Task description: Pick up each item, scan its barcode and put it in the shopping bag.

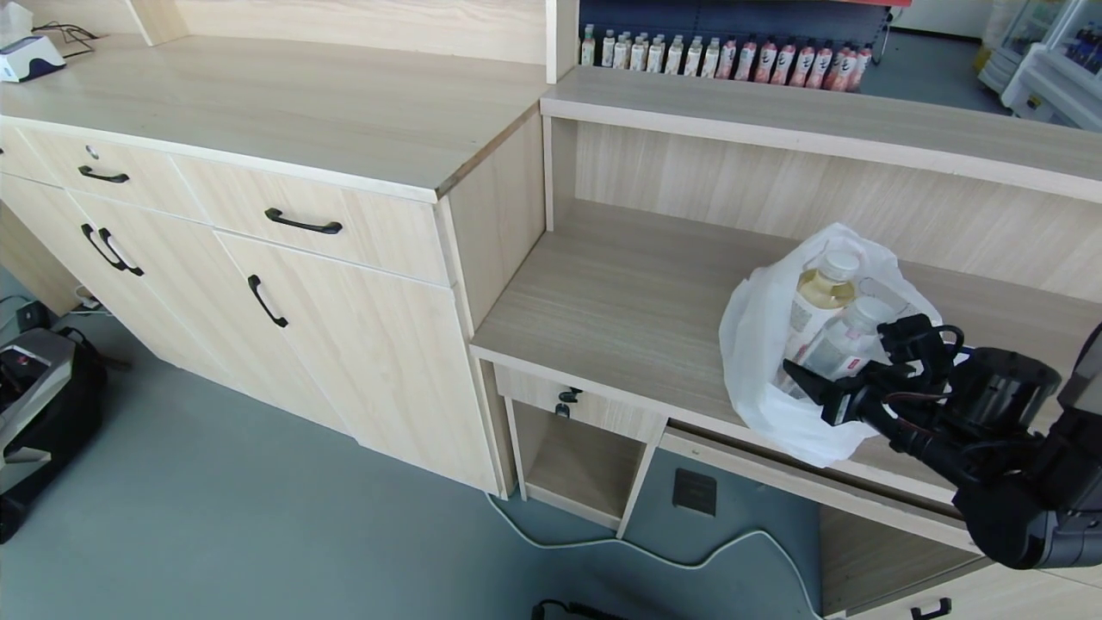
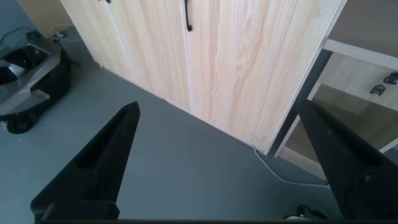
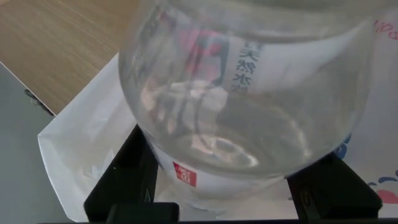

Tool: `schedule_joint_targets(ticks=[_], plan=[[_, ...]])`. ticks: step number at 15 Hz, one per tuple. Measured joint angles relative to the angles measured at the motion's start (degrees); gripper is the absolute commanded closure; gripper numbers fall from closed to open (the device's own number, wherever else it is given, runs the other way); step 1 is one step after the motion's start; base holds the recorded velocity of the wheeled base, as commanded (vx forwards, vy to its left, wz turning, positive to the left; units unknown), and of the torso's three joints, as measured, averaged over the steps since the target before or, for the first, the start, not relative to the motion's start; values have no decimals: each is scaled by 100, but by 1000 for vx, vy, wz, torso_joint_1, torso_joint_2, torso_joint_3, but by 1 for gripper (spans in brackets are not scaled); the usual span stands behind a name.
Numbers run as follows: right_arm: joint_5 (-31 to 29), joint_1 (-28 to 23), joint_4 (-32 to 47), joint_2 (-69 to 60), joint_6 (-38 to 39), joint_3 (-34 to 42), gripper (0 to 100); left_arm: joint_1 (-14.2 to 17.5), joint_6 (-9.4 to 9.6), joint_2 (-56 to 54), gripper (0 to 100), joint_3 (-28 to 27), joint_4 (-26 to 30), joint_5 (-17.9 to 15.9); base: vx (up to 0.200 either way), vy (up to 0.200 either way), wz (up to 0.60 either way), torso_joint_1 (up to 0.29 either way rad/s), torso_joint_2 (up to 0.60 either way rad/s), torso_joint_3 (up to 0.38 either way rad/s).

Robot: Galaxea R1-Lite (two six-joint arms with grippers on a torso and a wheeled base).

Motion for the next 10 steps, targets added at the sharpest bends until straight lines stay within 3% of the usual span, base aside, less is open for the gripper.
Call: schedule_joint_targets(ticks=[5, 10], plan=[[0, -16, 33, -160, 99, 0, 0, 0, 0, 0, 0, 0, 0, 0, 0, 0, 0, 0, 0, 0], [2, -79, 1086, -1235, 288, 32, 0, 0, 2, 0, 0, 0, 0, 4, 0, 0, 0, 0, 0, 0]])
